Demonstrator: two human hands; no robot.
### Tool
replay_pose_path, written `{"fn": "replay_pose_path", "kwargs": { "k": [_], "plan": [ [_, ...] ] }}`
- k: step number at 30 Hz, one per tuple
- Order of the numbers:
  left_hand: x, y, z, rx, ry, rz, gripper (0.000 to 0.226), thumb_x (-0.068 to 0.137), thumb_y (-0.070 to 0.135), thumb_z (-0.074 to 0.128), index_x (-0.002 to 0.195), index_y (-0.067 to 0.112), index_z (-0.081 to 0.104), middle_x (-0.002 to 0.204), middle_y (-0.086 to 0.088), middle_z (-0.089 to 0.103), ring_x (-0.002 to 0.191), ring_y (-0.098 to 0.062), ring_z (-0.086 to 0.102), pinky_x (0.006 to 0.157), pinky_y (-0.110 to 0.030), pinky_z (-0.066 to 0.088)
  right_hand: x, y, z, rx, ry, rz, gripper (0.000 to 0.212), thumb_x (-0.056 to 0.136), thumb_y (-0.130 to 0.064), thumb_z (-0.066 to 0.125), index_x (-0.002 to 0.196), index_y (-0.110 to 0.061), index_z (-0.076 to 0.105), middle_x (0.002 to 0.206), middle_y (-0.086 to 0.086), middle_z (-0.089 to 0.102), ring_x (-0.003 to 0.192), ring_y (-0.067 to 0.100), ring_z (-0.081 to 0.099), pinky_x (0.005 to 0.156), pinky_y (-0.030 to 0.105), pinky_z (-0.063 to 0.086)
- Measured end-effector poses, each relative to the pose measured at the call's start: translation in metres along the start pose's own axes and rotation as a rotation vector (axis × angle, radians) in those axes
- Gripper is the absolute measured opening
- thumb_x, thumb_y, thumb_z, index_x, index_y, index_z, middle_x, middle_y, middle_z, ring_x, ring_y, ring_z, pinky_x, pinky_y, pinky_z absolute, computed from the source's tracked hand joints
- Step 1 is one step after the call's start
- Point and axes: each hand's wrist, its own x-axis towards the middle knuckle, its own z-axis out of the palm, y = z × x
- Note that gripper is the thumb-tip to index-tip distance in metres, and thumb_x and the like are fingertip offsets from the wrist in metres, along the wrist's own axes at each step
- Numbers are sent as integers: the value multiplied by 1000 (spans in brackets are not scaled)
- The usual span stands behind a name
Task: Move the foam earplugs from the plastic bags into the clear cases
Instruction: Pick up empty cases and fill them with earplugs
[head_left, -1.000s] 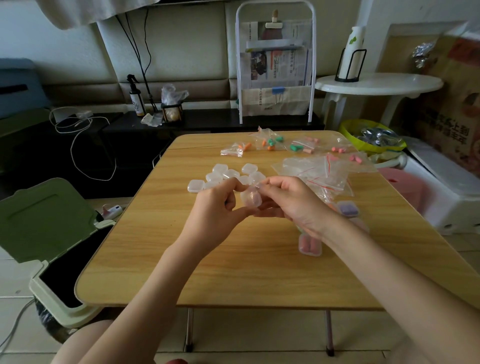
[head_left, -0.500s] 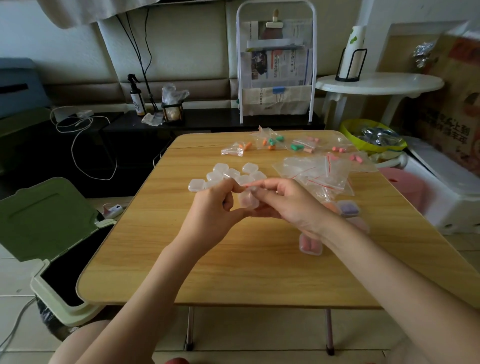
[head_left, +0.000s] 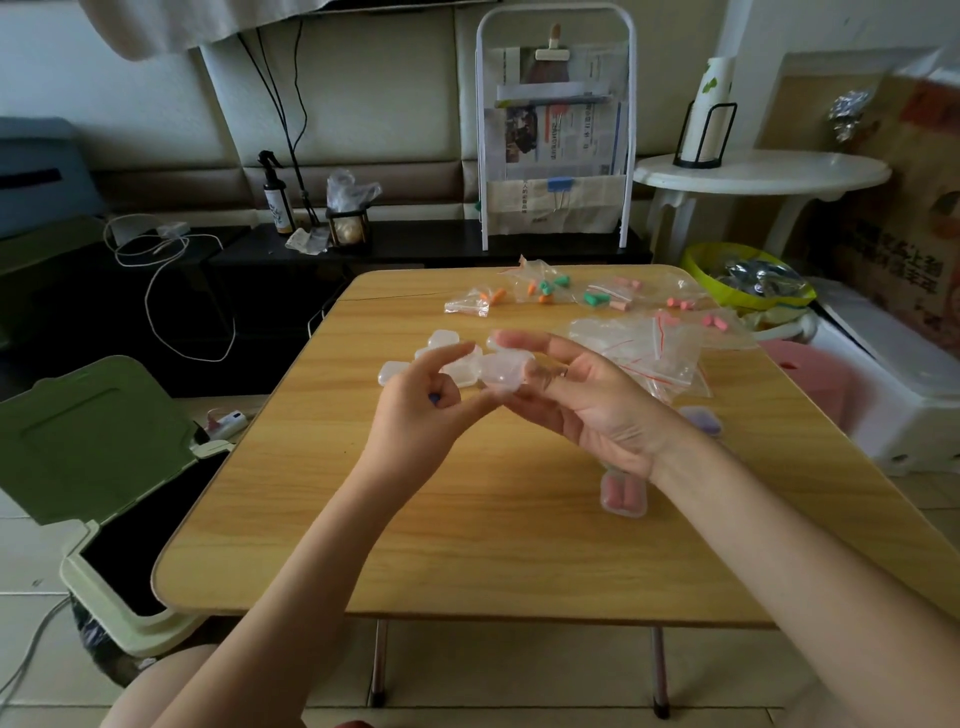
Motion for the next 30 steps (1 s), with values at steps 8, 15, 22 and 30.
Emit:
{"fn": "replay_pose_path", "kwargs": {
  "k": [8, 15, 22, 30],
  "plan": [
    [-3, 1, 5, -580, -221, -500, 18, 91, 30, 59, 81, 15, 54, 55, 7, 23, 44, -5, 22, 36, -14, 21, -4, 21, 13, -725, 135, -142, 14, 96, -25, 54, 90, -13, 51, 79, -19, 61, 75, -7, 57, 68, 11, 47],
    [0, 4, 5, -912, -244, -701, 28, 79, 26, 63, 96, 4, 60, 52, 8, 22, 38, -2, 24, 32, -10, 21, 1, 31, 14, -901, 274, -391, 12, 94, -24, 60, 93, -15, 52, 101, -8, 67, 106, -1, 58, 81, 25, 47],
    [2, 2, 4, -871, -255, -661, 35, 79, 27, 63, 105, 4, 59, 52, 8, 24, 38, -2, 25, 32, -10, 23, 0, 22, 10, -1005, 192, -414, 8, 96, -24, 55, 96, -17, 52, 102, -11, 67, 106, 2, 57, 89, 31, 48],
    [1, 3, 5, -726, -308, -581, 20, 95, 23, 50, 89, 7, 60, 54, 6, 26, 41, -3, 25, 35, -12, 21, 1, 18, 3, -972, 127, -395, 17, 96, -21, 56, 93, -4, 54, 97, 1, 70, 97, 7, 63, 79, 22, 49]
  ]
}}
